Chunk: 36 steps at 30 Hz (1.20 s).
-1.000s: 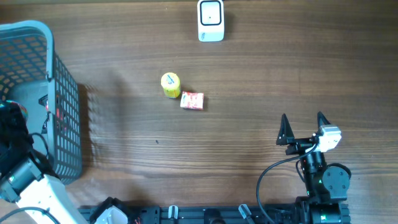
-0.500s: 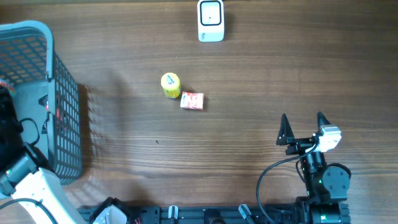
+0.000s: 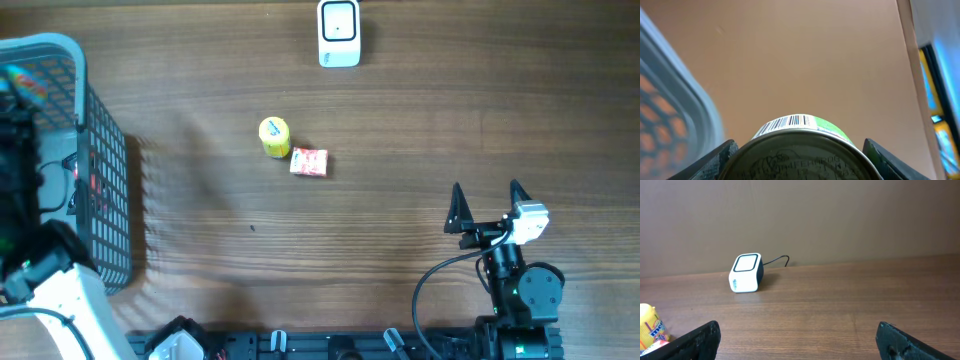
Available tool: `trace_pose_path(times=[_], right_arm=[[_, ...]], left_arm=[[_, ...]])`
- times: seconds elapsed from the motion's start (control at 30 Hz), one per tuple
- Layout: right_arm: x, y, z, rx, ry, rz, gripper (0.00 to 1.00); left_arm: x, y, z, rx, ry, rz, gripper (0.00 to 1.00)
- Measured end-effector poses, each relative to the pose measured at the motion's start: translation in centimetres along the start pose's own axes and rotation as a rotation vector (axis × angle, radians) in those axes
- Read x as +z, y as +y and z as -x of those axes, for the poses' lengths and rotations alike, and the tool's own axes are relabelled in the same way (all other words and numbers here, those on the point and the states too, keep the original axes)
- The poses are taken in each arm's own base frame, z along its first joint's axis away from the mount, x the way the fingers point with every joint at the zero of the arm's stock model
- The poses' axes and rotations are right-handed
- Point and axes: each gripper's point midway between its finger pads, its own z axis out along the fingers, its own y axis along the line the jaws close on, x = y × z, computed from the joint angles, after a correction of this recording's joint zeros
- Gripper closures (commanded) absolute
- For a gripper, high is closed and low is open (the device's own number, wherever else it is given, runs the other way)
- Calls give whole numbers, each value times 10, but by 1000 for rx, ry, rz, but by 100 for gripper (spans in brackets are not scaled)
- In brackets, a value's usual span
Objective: Scan the item barcode
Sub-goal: 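Reach into the basket and grasp the tin can with the left gripper, then lift the tin can out and lower it near the Kleenex pack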
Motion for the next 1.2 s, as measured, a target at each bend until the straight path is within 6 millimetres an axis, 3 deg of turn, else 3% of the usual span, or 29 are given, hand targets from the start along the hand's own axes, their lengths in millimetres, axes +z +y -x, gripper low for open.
trace_pose_path(times=[0.33, 0.57, 0.67, 0.8, 0.97, 1.2], right_arm=[[0, 0, 0, 0, 0, 0, 0], [0, 0, 0, 0, 0, 0, 0], [0, 0, 0, 0, 0, 0, 0], [0, 0, 0, 0, 0, 0, 0], [0, 0, 0, 0, 0, 0, 0], [0, 0, 0, 0, 0, 0, 0]], left_arm=[[19, -55, -118, 10, 274, -153, 29], [12, -64, -210, 104, 444, -130, 29], [5, -53, -249, 178, 513, -68, 29], [-9, -21, -303, 329, 619, 48, 29], [-34, 6, -356, 489, 750, 125, 27], [-70, 17, -411, 652, 911, 96, 29]])
